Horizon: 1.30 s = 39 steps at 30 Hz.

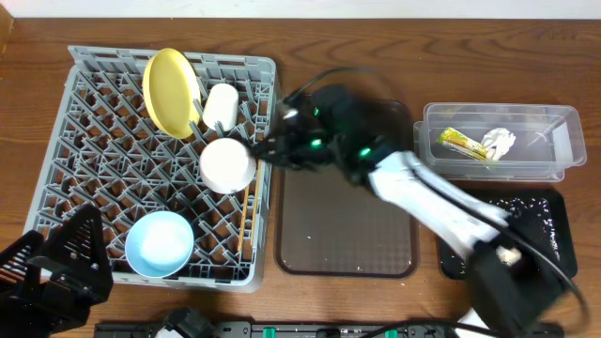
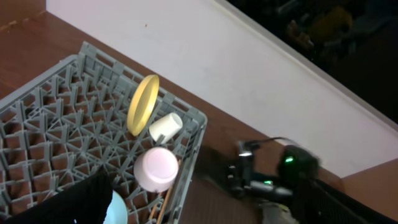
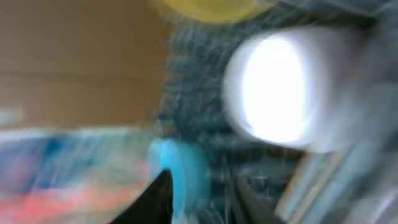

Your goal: Sort waste into correct bins and load items into the dishwasher

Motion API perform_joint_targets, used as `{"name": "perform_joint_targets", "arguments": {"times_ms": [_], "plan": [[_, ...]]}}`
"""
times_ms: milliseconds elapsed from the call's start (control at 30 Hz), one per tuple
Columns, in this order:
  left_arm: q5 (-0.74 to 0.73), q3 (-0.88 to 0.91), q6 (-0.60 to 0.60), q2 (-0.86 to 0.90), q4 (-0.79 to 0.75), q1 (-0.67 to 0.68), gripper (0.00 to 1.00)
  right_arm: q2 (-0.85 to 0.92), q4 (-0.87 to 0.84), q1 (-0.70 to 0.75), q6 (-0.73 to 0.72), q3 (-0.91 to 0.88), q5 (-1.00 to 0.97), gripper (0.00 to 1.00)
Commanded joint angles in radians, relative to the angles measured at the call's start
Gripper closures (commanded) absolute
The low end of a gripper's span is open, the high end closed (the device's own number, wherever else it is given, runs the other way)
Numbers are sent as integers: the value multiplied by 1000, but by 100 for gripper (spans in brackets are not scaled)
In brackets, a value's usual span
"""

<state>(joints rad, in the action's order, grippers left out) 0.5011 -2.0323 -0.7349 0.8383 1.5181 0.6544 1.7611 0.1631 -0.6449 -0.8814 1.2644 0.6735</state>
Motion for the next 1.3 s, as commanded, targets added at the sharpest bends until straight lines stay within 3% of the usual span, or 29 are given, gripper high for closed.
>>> {"name": "perform_joint_targets", "arguments": {"times_ms": [0, 67, 167, 400, 567, 867, 1267], "plan": [[16, -3, 9, -3, 1, -5, 6, -100, 251, -29, 417, 150, -527, 68], [16, -3, 9, -3, 1, -5, 6, -108, 399, -67, 532, 247, -663, 61], [16, -3, 10, -3, 1, -5, 6, -102, 488, -121, 661, 333, -653, 56], [16, -3, 9, -3, 1, -5, 6, -34, 439, -302, 822, 342, -422, 57], [16, -3, 9, -3, 1, -5, 6, 86, 367, -489, 961, 342, -448, 57], [16, -3, 9, -3, 1, -5, 6, 203, 262, -693, 1043, 342, -679, 53], [16, -3, 9, -3, 1, -5, 6, 203, 319, -670, 1082, 342, -697, 53]]}}
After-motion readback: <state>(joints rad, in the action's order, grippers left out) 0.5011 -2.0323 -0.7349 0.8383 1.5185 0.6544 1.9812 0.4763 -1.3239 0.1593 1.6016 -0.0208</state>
